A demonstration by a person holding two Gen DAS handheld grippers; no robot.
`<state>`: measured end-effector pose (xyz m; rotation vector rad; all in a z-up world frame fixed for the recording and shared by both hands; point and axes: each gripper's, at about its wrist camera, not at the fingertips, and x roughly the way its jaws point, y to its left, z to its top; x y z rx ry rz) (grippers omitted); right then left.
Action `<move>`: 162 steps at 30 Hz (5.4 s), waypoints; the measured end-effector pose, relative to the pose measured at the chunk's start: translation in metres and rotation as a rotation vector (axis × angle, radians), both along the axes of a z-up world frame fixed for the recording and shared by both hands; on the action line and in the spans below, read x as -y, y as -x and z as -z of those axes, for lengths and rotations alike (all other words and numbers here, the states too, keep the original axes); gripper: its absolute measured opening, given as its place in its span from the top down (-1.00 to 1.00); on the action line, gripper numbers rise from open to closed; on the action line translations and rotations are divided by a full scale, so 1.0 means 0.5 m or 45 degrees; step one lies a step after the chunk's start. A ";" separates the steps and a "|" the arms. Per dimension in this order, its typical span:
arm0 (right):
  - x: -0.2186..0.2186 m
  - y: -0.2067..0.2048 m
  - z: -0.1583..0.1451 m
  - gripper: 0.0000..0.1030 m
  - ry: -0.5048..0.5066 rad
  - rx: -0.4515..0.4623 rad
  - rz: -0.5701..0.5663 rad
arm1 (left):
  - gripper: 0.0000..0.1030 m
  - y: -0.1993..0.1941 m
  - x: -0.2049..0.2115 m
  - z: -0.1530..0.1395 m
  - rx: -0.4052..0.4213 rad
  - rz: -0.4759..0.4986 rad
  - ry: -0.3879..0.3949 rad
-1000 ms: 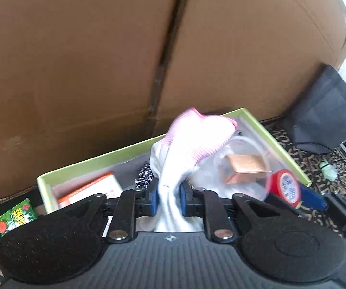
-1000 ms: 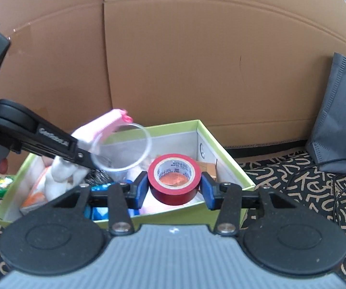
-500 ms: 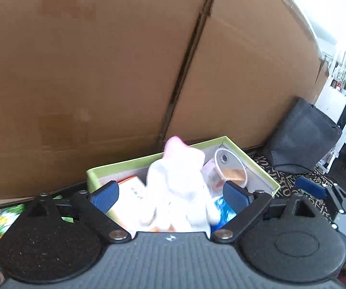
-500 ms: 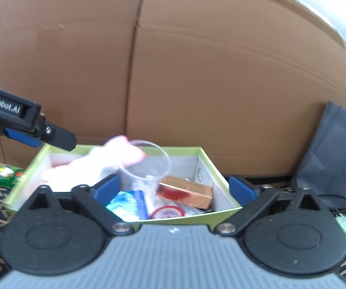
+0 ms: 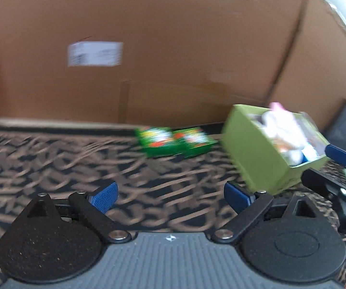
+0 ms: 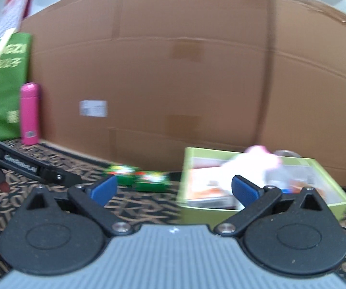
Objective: Organize objects
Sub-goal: 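Move both tools to the two green packets on the mat, then grasp one green packet with the left tool while the right grasps the other, then lower both green packets into the lime-green box and open both tools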
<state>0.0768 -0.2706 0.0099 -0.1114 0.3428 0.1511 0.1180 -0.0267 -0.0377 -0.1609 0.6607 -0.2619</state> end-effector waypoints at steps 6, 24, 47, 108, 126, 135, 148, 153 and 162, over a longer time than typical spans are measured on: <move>-0.115 -0.027 0.011 -1.00 0.002 -0.064 -0.121 | -0.90 0.014 -0.091 -0.002 0.023 -0.074 -0.032; -0.189 -0.231 0.113 -1.00 0.059 -0.250 0.195 | -0.90 -0.151 -0.083 0.028 -0.032 0.017 -0.107; -0.114 -0.375 0.160 -1.00 -0.154 -0.344 0.164 | -0.86 -0.421 0.051 0.095 -0.192 0.144 -0.086; -0.101 -0.035 0.138 -0.19 -0.176 -0.462 0.043 | -0.50 -0.006 -0.026 0.101 -0.110 0.197 -0.363; 0.018 0.142 0.020 -0.17 -0.161 -0.214 0.074 | -0.22 0.011 0.138 -0.045 0.047 0.430 -0.134; 0.189 0.125 -0.067 -0.17 -0.033 -0.039 0.435 | -0.22 -0.124 0.335 -0.115 0.044 0.508 -0.048; 0.365 -0.050 -0.033 -0.17 -0.036 -0.229 0.569 | -0.23 -0.258 0.452 -0.071 -0.006 0.388 -0.120; 0.381 -0.117 0.003 -0.19 -0.051 -0.267 0.532 | -0.49 -0.275 0.452 -0.058 0.015 0.306 -0.069; 0.365 -0.014 -0.009 -1.00 -0.011 -0.145 0.574 | -0.87 -0.159 0.393 -0.082 0.186 0.289 -0.089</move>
